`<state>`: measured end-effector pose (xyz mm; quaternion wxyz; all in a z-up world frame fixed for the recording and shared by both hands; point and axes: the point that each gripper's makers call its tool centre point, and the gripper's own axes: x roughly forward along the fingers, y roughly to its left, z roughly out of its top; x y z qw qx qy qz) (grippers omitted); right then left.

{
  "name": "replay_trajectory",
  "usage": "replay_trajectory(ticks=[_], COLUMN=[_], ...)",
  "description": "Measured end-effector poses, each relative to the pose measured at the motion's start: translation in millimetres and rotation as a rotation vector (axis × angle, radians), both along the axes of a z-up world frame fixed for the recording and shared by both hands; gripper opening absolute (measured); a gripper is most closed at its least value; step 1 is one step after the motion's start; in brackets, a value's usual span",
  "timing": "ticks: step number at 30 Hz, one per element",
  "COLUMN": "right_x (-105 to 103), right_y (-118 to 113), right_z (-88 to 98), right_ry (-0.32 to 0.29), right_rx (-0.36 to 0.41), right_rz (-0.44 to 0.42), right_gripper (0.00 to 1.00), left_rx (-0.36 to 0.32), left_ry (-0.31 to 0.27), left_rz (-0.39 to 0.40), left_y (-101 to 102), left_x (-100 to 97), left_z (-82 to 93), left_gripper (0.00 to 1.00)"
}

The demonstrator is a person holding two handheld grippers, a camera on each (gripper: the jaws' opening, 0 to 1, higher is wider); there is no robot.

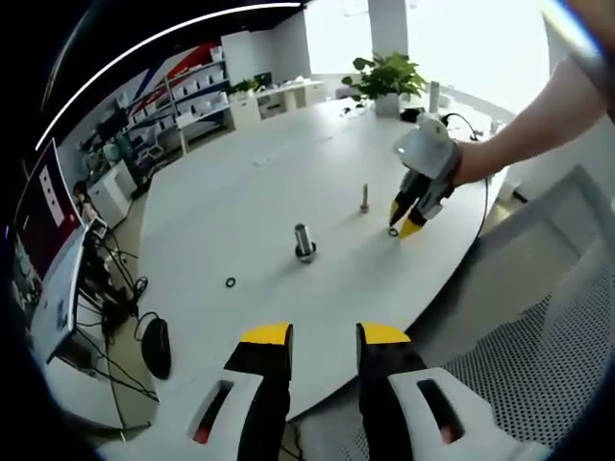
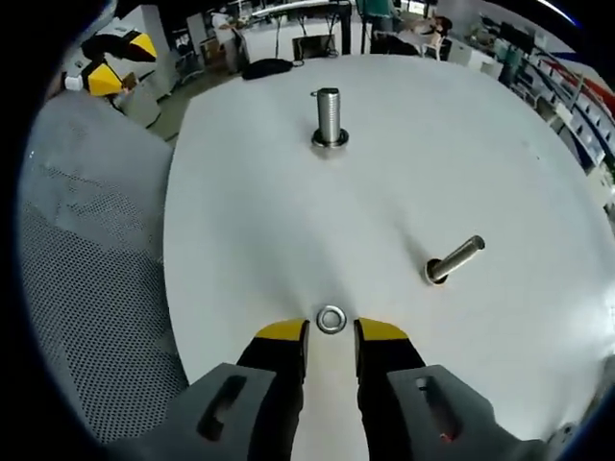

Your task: Place the washer onto the threaded stud by aligning its center hole with the stud, sliding it down to the base, and recovering from edge contact or off-axis alignment until the washer reaches the visible bottom stop.

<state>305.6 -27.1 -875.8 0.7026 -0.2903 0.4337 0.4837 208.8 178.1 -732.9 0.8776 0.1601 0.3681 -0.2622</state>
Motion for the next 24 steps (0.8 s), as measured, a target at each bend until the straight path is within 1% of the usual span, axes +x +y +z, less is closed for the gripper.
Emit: replay_trajectory(ticks=[3,4,10,14,15,17,24], right_x=[-0.2,0.2,-3.4,-2.5,-2.6,-4.1,-0.3], right_y=[0.0,-0.3,2.0,3.4,3.5,3.1,5.4], right_z=[-0.6,-1.5,0.4,-1.2,-1.8,-1.6,-3.7], right_ry=[-0.005,-0.02,-0.005,0.008,0.014,0.012,0.088], right_rx=[-0.017,-0.031,-0.037,-0.065,-0.086,-0.144,-0.256], right_rz=[0.026,0.062,0.114,0.146,0.153,0.21,0.216], right_gripper=[0.2,0.2,0.17,0.17,0.17,0.16,0.14], left_rx=[-0.001,-0.001,-0.006,-0.008,-0.008,-0.006,-0.003], left_ry=[0.003,0.003,0.003,0.002,0.002,0.001,0.0], left_rz=[-0.009,-0.012,-0.015,-0.018,-0.019,-0.02,-0.02], left_y=[-1.2,-1.8,-3.0,-3.4,-3.7,-3.7,-3.4], left_x=[-0.3,-0.5,-1.3,-1.4,-1.5,-1.5,-1.4], left_z=[-0.8,-0.8,-0.1,-0.2,-0.2,-0.2,-0.2], left_gripper=[0.24,0.24,0.24,0.24,0.24,0.24,0.24])
